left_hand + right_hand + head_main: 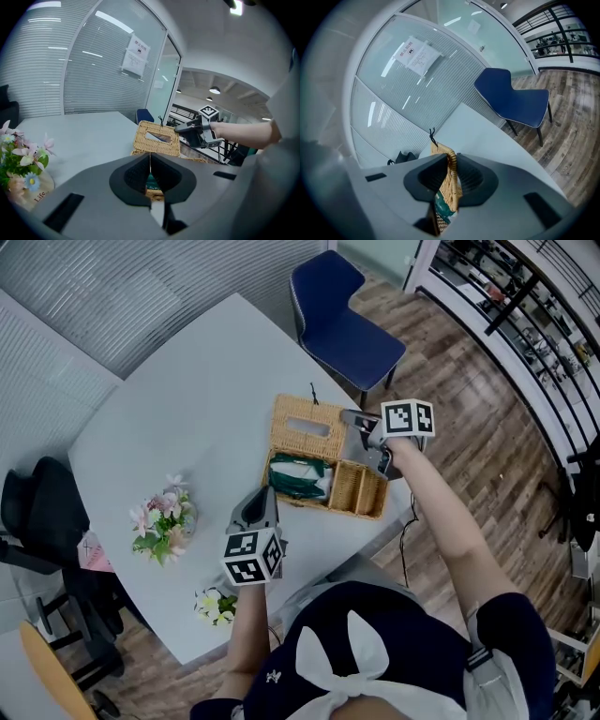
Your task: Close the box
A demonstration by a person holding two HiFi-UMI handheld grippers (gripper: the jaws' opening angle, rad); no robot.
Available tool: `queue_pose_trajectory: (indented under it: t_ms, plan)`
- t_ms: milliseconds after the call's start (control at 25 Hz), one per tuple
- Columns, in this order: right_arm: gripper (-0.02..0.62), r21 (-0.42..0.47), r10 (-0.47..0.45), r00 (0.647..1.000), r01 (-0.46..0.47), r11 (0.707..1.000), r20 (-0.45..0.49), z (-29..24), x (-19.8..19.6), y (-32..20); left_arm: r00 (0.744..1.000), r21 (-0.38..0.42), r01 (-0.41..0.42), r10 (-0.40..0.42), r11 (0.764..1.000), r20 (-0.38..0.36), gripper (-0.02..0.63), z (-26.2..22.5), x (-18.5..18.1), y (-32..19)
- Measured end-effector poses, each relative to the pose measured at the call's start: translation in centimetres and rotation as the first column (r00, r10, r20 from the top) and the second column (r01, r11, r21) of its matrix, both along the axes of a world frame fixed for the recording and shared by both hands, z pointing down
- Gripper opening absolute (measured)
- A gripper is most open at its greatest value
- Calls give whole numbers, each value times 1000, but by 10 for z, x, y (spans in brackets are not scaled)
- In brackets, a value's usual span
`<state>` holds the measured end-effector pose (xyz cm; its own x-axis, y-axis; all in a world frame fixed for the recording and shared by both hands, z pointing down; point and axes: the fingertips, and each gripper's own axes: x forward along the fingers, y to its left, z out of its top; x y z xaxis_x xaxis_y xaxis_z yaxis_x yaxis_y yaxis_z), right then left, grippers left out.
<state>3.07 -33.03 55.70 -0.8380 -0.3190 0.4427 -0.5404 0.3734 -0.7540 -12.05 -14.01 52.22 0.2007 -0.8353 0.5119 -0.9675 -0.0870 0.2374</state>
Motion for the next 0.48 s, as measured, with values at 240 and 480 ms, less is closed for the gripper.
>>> queue_pose_trajectory:
  t_ms: [240, 480]
  plan:
    - [63, 28, -7, 1000, 7, 1000, -4, -7, 0, 5, 1000, 4, 4, -4, 1000, 3, 23, -1, 1, 6]
    - [63, 54, -15, 1000, 15, 998, -11, -13, 0, 10, 1000, 8, 5, -5, 1000, 0, 23, -3, 2, 11]
